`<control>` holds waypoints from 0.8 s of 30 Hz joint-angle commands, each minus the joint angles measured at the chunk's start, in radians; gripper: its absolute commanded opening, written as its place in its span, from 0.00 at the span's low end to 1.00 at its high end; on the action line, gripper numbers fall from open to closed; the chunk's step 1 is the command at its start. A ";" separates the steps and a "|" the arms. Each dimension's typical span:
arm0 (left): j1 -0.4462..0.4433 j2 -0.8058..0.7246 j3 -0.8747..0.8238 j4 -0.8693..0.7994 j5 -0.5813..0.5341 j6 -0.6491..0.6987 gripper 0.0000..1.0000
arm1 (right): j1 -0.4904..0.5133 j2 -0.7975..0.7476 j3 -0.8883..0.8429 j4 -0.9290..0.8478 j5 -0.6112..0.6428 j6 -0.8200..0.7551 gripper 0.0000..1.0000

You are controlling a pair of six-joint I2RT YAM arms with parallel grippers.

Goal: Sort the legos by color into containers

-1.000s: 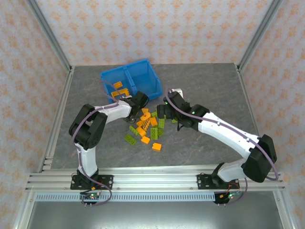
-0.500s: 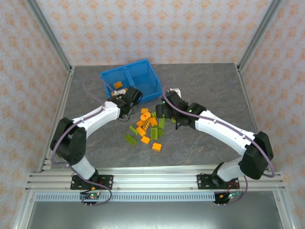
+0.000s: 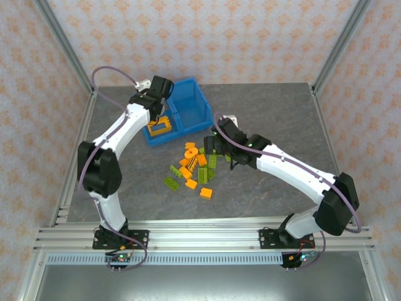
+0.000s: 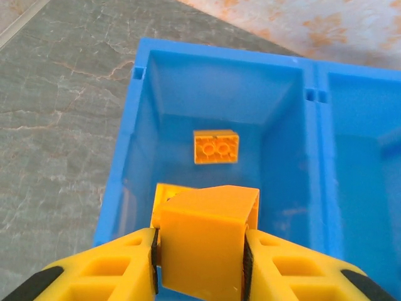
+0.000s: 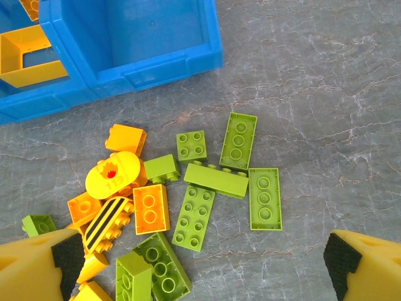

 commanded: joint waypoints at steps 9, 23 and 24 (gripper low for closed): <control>0.047 0.284 0.291 -0.109 0.070 0.046 0.41 | -0.005 -0.066 0.003 -0.050 0.020 0.025 0.99; 0.039 -0.056 0.020 0.014 0.217 -0.003 0.56 | -0.005 -0.048 -0.026 -0.014 0.014 0.035 0.99; 0.034 -0.108 -0.033 0.032 0.250 -0.012 0.56 | -0.005 -0.036 -0.022 -0.012 0.010 0.034 0.99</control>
